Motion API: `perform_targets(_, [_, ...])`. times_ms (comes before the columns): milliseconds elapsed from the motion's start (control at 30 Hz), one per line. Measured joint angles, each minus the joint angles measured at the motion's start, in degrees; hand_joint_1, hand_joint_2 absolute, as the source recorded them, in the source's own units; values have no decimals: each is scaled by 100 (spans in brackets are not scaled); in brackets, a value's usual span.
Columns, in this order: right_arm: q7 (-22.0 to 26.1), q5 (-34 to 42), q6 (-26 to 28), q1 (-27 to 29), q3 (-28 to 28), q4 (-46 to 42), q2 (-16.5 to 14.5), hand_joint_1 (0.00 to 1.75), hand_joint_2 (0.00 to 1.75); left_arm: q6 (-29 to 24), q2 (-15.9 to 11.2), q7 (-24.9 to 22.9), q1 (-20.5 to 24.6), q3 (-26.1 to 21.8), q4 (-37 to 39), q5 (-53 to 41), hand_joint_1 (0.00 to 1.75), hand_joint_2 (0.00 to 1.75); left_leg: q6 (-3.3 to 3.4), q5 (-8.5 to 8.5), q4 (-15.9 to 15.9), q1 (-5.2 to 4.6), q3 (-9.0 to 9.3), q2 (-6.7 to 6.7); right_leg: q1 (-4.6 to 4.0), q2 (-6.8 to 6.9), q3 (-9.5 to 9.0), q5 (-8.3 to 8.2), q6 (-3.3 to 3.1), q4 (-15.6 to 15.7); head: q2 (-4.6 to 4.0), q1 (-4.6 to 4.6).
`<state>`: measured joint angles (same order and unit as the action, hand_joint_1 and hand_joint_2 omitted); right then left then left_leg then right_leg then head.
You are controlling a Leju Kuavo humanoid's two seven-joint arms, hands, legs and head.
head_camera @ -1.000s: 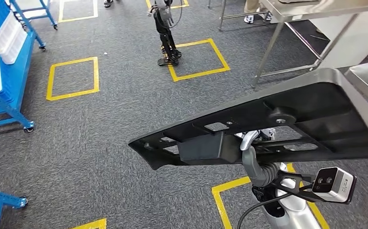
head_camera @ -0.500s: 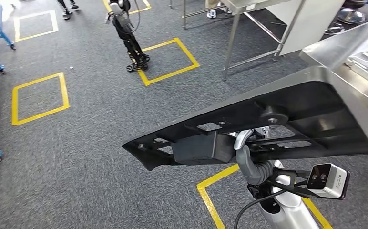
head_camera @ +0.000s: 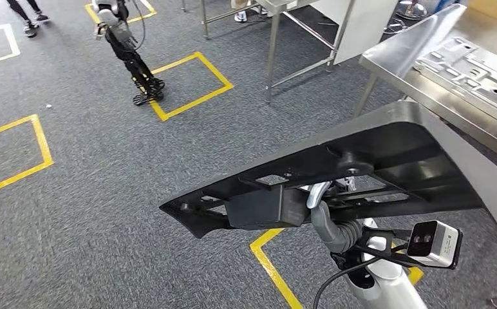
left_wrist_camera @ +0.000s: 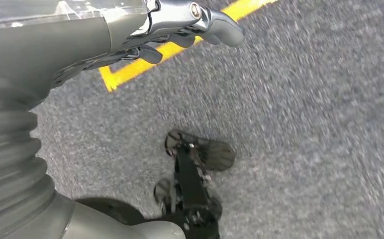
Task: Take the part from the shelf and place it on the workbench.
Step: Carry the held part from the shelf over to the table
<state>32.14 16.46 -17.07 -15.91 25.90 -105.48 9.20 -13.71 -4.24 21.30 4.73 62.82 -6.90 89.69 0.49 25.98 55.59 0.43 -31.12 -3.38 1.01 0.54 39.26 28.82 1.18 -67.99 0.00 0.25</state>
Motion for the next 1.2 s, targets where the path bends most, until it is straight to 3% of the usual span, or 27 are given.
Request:
perform_targets(67, [-92, 1, 72, -62, 5, 1, -40, 175, 175, 21, 11, -6, 17, -20, -1, -51, 0, 175, -60, 54, 61, -20, -1, -98, -14, 210, -395, -257, -24, 749, 0, -1])
perform_targets(100, [-130, 2, 104, -89, 7, 1, -62, 175, 175, 26, 11, -8, 24, -21, -1, -72, 0, 175, -93, 79, 86, -34, 1, -138, -25, 268, -492, -298, -51, 943, 0, -5])
perform_targets(133, [-154, 3, 130, -108, 8, 2, -80, 175, 175, 26, 11, -7, 29, -21, -1, -77, 0, 175, -127, 97, 99, -44, 7, -181, -43, 271, -509, -289, -86, 995, 0, -10])
perform_targets(200, [-172, 7, 152, -124, 11, 10, -99, 175, 175, 30, 16, 11, 43, -21, -1, -67, 0, 175, -198, 123, 108, -26, 26, -233, -48, 150, -500, -310, -158, 1006, 0, -14])
perform_targets(267, [-165, 21, 140, -172, 18, 28, -109, 175, 175, 36, 29, 34, 50, -20, -1, -64, 0, 175, -264, 285, 312, 10, -43, -47, -36, 43, -503, -335, -229, 1029, -1, -23])
perform_targets(333, [-173, 67, 118, -262, 33, 64, -124, 175, 175, 33, 40, 44, 36, -20, -1, -65, 0, 175, -299, 642, 954, 31, -327, 212, -31, -66, -501, -349, -272, 1035, -1, -40])
perform_targets(400, [-221, 131, 114, -328, 57, 119, -139, 175, 175, 16, 51, 42, 8, -20, -1, -59, 0, 175, -303, 908, 1687, 32, -685, 284, -48, -200, -498, -354, -289, 1033, 0, -45])
perform_targets(433, [-249, 159, 120, -345, 71, 150, -149, 175, 175, 4, 58, 38, -1, -20, -1, -50, 0, 175, -293, 890, 1817, 31, -763, 295, -58, -273, -500, -355, -291, 1031, 0, -46])
perform_targets(467, [-270, 179, 132, -358, 87, 179, -158, 175, 175, -7, 66, 34, -5, -20, -1, -41, 0, 175, -273, 759, 1711, 31, -732, 310, -66, -346, -505, -357, -290, 1030, 0, -45])
perform_targets(500, [-284, 193, 147, -373, 103, 205, -169, 175, 175, -13, 72, 31, -6, -20, -1, -32, 0, 175, -243, 544, 1383, 30, -596, 360, -71, -417, -513, -359, -287, 1029, 0, -45])
perform_targets(567, [-294, 215, 173, -415, 123, 244, -181, 175, 175, -18, 76, 30, -8, -20, -1, -28, 0, 175, -177, 166, 607, 29, -256, 590, -72, -529, -520, -367, -273, 1028, 0, -44])
perform_targets(633, [-290, 244, 196, -462, 136, 284, -184, 175, 175, -11, 78, 37, -14, -20, -1, -31, 0, 175, -143, 66, 210, 25, -87, 776, -69, -621, -499, -383, -235, 1022, 0, -41])
perform_targets(667, [-281, 265, 211, -477, 141, 309, -183, 175, 175, -4, 79, 41, -17, -19, -1, -37, 0, 175, -135, 83, 165, 18, -69, 786, -60, -671, -482, -395, -203, 1023, 0, -41])
perform_targets(733, [-253, 302, 255, -494, 146, 363, -177, 175, 175, 18, 87, 46, -12, -15, -1, -51, 0, 175, -99, 61, 122, 9, -49, 682, -47, -788, -455, -427, -121, 1044, 0, -44])
perform_targets(767, [-236, 313, 271, -497, 146, 385, -172, 175, 175, 28, 94, 48, -3, -12, -1, -61, 0, 175, -67, 36, 82, 17, -33, 614, -53, -765, -434, -412, -89, 1030, 0, -40])
perform_targets(800, [-223, 318, 284, -509, 147, 403, -167, 175, 175, 38, 100, 50, 4, -9, -1, -70, 0, 175, -28, 8, 38, 28, -20, 537, -66, -658, -375, -334, -65, 926, 0, -24])
perform_targets(833, [-211, 320, 290, -523, 151, 421, -163, 175, 175, 46, 107, 55, 5, -7, -1, -78, 0, 175, 4, -16, -2, 38, -15, 457, -77, -503, -261, -188, -45, 696, 0, -7])
perform_targets(900, [-193, 321, 307, -537, 164, 462, -158, 175, 175, 66, 108, 71, -12, -1, -1, -86, 0, 175, 37, -24, -17, 21, -19, 299, -62, -199, 93, 202, -13, -57, 0, 23])
perform_targets(933, [-183, 321, 326, -533, 171, 487, -153, 175, 175, 83, 108, 78, -21, 1, -1, -87, 0, 175, 38, -21, -12, 12, -24, 222, -48, -144, 250, 324, 7, -397, 0, 24])
perform_targets(967, [-173, 321, 352, -529, 175, 513, -146, 175, 175, 106, 109, 86, -25, 2, -1, -88, 0, 175, 36, -15, -6, 7, -26, 148, -33, -115, 321, 341, 24, -561, 0, 25])
perform_targets(1000, [-163, 321, 382, -529, 176, 539, -138, 175, 175, 130, 109, 92, -23, 3, -1, -88, 0, 175, 27, -7, 3, 7, -28, 78, -21, -90, 277, 252, 38, -495, 0, 26])
perform_targets(1033, [-156, 321, 419, -533, 177, 559, -131, 175, 175, 149, 109, 94, -16, 4, -1, -89, 0, 175, 15, 7, 19, 9, -27, 15, -11, -43, 117, 82, 46, -204, 0, 26])
perform_targets(1100, [-144, 316, 488, -551, 179, 585, -127, 175, 175, 163, 105, 70, 0, 7, -1, -86, 0, 175, -36, 54, 78, -6, -27, -90, -23, 195, -317, -222, 24, 607, 0, 26])
perform_targets(1167, [-135, 308, 544, -562, 186, 593, -125, 175, 175, 145, 89, 11, 9, 10, -1, -71, 0, 175, -100, 101, 129, -33, -26, -176, -53, 324, -510, -300, -49, 989, 0, 21])
perform_targets(1200, [-132, 304, 563, -561, 190, 595, -124, 175, 175, 130, 80, -22, 11, 10, -1, -56, 0, 175, -132, 114, 135, -39, -20, -224, -71, 277, -500, -294, -93, 989, 0, 19])
